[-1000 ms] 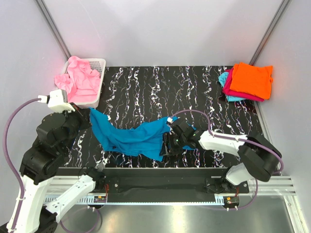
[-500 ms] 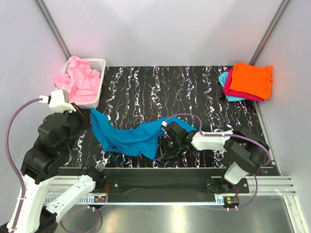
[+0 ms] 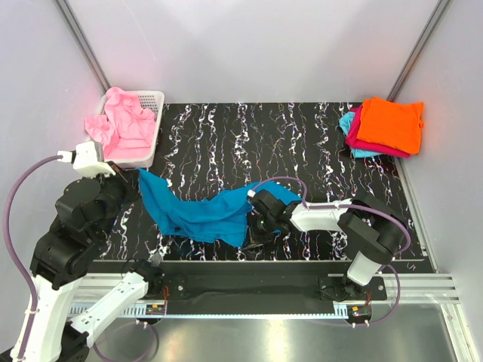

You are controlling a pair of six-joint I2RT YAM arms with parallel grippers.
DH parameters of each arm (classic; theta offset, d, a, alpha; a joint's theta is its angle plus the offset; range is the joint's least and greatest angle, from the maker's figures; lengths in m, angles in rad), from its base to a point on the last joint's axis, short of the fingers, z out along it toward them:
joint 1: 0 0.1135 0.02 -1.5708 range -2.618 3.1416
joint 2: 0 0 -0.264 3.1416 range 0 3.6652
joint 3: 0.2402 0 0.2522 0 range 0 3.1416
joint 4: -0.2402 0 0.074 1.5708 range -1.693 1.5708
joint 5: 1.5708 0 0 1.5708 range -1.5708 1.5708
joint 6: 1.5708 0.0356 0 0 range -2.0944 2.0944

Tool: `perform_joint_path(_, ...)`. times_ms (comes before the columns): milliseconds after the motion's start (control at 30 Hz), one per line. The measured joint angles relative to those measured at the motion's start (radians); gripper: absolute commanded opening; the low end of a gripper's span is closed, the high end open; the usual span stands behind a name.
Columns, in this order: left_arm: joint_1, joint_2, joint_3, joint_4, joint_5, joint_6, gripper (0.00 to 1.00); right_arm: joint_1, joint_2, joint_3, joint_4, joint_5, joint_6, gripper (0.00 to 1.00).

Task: Fold and stack the t-shirts
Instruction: Flatten the tshirt out

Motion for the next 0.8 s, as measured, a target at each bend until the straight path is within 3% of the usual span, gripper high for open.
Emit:
perform_joint_path(300,0.000,-0.004,0.000,0.000,-0.002,0.000,0.00,0.005,-0.018,0.031,-0.098,0.069,-0.026,0.00)
perform_joint_path(800,0.000,-0.004,0.000,0.000,-0.008,0.005,0.00,0.005,-0.187,0.083,-0.335,0.303,-0.082,0.00)
